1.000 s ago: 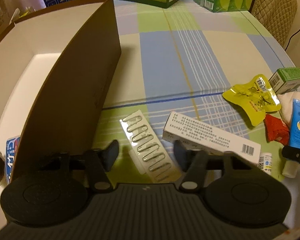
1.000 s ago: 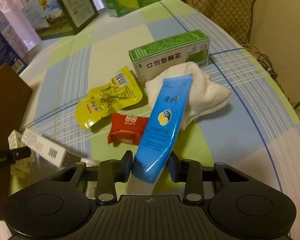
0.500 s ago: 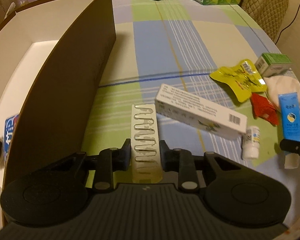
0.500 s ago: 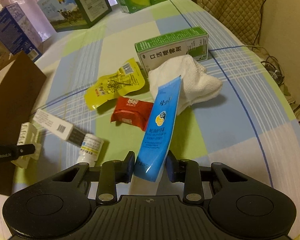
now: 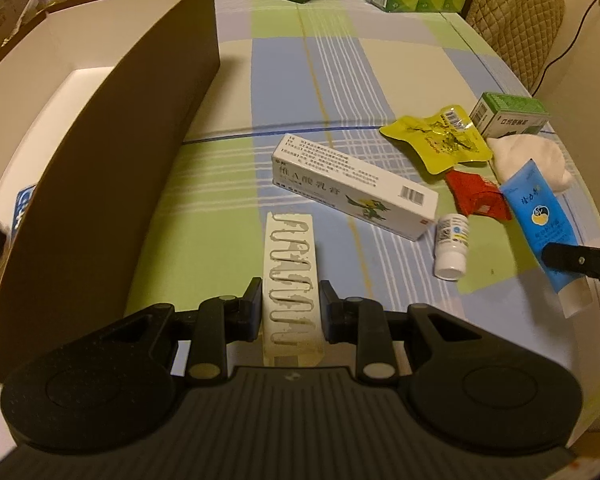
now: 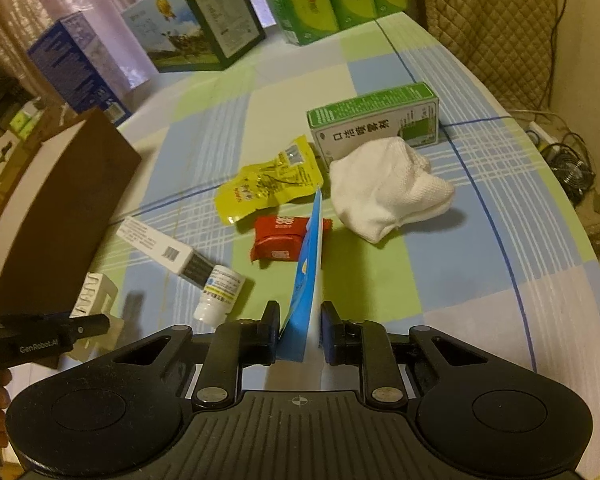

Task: Organize objects
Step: 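Grasp the white plastic holder with the left tool while the right tool grasps the blue toothpaste, then carry the holder and toothpaste into the box and lower them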

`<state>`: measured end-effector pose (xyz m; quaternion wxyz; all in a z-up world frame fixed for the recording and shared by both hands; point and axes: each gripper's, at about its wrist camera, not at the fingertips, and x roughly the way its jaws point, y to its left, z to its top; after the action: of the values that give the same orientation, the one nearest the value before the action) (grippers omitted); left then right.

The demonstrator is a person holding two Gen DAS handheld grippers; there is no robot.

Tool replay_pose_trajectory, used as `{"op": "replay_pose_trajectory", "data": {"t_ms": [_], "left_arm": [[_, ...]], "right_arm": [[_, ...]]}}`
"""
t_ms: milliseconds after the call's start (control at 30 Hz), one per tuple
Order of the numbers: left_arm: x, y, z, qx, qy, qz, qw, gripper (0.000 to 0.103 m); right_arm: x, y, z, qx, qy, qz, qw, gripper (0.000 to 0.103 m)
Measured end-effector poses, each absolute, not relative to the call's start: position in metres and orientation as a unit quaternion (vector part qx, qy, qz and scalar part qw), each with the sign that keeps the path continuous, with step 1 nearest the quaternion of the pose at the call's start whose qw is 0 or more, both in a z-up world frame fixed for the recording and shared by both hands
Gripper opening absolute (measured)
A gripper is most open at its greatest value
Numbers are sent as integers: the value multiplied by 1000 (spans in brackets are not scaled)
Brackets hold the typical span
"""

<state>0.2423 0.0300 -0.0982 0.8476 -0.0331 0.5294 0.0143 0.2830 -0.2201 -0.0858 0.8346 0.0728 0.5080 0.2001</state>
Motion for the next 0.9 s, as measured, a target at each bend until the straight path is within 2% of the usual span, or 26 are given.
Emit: {"op": "replay_pose_trajectory", "data": {"t_ms": [500, 900], "left_arm": [[209, 19, -39, -62, 470, 37, 879, 24], [191, 64, 9, -76, 418, 26, 905, 24]], "right_arm": [[280, -216, -39, 94, 466, 285, 832, 17], [262, -146, -2, 125, 448, 352, 812, 17]]}}
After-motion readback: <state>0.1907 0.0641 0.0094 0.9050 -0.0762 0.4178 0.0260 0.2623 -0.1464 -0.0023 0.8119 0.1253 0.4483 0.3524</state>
